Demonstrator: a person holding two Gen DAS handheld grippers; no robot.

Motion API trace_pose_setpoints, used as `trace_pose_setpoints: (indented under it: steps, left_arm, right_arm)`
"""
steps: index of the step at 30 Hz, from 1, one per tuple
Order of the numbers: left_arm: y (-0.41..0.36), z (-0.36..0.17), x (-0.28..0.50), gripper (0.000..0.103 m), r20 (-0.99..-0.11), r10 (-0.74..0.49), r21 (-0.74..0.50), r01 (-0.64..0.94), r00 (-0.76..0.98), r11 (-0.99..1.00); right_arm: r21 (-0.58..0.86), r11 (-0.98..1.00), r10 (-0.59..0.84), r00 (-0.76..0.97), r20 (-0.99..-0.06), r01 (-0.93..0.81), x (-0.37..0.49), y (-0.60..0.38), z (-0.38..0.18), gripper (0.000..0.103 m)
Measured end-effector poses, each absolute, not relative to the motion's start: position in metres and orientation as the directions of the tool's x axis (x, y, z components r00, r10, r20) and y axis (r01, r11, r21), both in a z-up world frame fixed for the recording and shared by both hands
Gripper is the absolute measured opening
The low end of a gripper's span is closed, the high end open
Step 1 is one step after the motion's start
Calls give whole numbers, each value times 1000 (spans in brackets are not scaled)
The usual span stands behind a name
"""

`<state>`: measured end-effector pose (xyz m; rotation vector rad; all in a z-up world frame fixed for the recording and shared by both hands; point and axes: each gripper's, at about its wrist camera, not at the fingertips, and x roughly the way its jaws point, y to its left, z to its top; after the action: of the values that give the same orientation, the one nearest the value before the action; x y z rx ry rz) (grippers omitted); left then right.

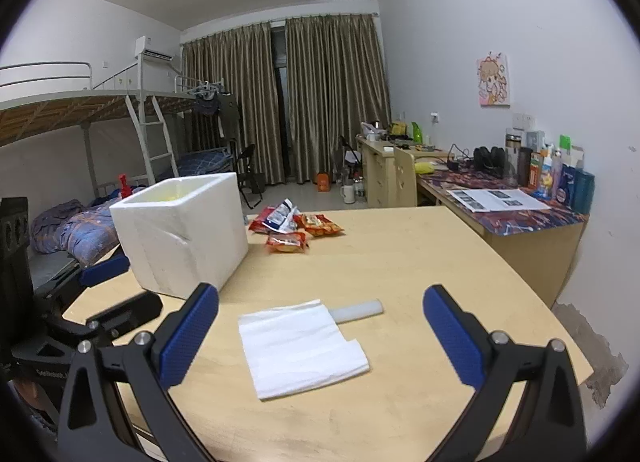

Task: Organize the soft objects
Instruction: 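Move both open tools toward the white cloth on the table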

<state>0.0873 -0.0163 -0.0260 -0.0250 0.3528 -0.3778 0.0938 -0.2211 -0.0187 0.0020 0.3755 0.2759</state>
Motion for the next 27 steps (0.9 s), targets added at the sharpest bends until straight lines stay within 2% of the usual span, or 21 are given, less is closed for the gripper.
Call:
trace_pose_setpoints:
  steps: [8, 27]
  left_arm:
    - [-42, -48, 102, 103, -411, -408, -63, 422, 815, 905]
    - [-71, -90, 170, 103, -602, -460, -200, 434, 653, 878]
  right_arm:
    - [71, 966, 255, 873, -415, -248, 107, -235, -32, 103]
    - [122, 962, 273, 834, -480, -244, 140, -261, -56, 103]
